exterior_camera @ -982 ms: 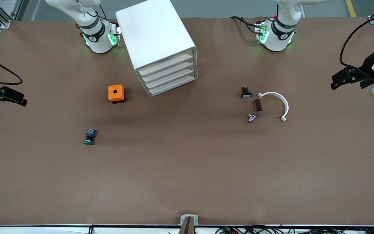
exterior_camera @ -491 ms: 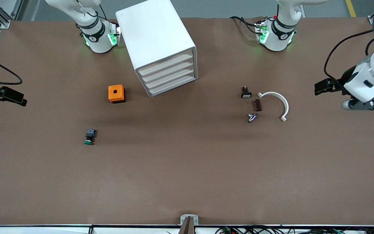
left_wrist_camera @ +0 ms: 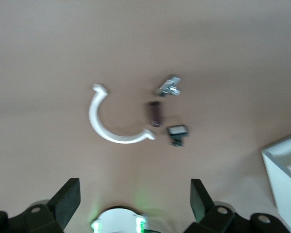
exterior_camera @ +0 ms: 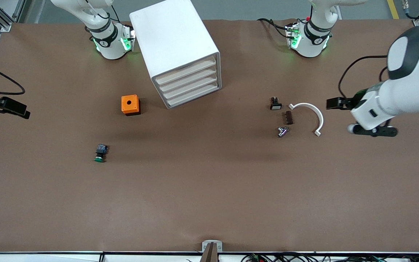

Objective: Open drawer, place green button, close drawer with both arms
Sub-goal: 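Reach the left gripper toward the front of the white cabinet drawer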

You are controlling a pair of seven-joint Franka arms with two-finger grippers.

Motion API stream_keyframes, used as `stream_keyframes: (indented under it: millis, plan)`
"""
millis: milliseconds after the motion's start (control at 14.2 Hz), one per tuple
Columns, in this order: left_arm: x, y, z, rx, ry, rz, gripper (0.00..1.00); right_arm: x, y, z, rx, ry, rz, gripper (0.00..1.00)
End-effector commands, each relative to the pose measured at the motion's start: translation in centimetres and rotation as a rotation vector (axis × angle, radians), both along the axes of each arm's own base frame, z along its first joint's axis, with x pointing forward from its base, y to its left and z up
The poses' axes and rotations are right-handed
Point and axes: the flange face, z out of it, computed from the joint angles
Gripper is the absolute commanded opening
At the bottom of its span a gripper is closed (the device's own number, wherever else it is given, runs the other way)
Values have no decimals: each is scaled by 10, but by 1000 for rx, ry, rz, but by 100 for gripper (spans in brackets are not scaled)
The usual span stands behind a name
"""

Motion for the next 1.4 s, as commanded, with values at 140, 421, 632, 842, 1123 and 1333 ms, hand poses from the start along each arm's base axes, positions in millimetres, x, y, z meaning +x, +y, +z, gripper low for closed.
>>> stream_keyframes:
  millis: [140, 421, 632, 842, 1123, 1333]
  plan:
    - [-8, -75, -41, -84, 106, -128, 100, -2, -5, 7, -17, -6, -11, 100]
    - [-21, -124, -72, -175, 190, -192, 100, -3, -6, 7, -17, -6, -13, 100]
    - [-12, -144, -94, -335, 251, -193, 100, -3, -9, 7, -18, -8, -17, 100]
    - [-5, -156, -122, -525, 275, -228, 100, -2, -7, 8, -18, -9, -14, 100]
    - [-5, -174, -167, -762, 332, -204, 100, -2, -4, 6, -17, -8, -11, 100]
    - [-20, -200, -201, -876, 310, -194, 100, -1, 2, 5, -17, -6, 0, 100]
